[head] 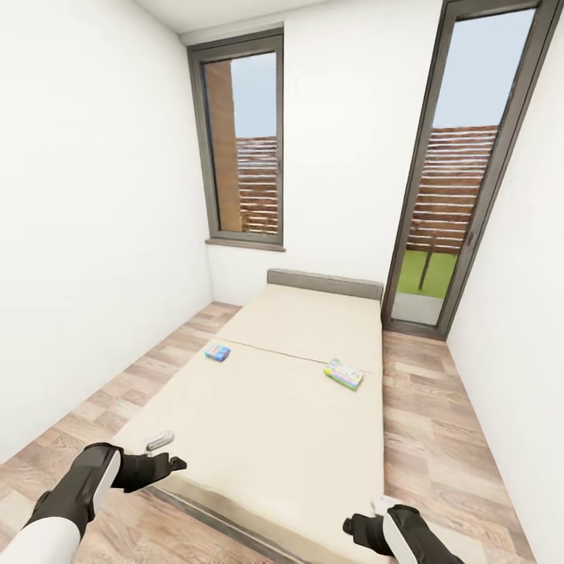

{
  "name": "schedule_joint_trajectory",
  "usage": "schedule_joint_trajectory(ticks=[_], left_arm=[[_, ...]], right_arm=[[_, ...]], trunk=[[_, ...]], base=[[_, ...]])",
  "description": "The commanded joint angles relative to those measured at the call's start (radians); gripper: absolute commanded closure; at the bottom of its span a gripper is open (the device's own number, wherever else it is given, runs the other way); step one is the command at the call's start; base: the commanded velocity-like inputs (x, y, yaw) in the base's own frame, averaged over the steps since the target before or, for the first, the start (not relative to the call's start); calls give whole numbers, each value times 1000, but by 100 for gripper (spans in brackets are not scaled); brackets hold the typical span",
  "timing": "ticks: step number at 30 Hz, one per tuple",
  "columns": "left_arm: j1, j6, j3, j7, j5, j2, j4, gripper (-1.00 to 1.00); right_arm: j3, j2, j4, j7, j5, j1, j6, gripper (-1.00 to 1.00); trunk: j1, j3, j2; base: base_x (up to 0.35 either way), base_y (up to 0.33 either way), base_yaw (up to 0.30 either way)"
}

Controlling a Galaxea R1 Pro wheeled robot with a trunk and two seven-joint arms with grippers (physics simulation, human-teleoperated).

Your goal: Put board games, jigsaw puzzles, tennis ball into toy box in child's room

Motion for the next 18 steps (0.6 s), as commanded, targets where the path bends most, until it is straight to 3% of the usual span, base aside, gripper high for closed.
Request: schedule_joint_trajectory(ticks=[1,10,18], left_arm=[[-1,5,4,-5,-4,0,-1,-100],[-1,10,0,-5,-4,-1,-8,-100],[-1,10,-2,-4,-5,0,-9,-100]], right_arm=[[-5,-1,-1,-3,-7,0,0,-100],[-4,-3,1,-2,-7,0,-14,-100],[0,1,1,-4,1,0,-22,-100]], trunk=[[1,-3,-2],[1,-16,-2],[1,-29,-2]], base=[[0,0,167],[0,-20,70],[0,-233,6]])
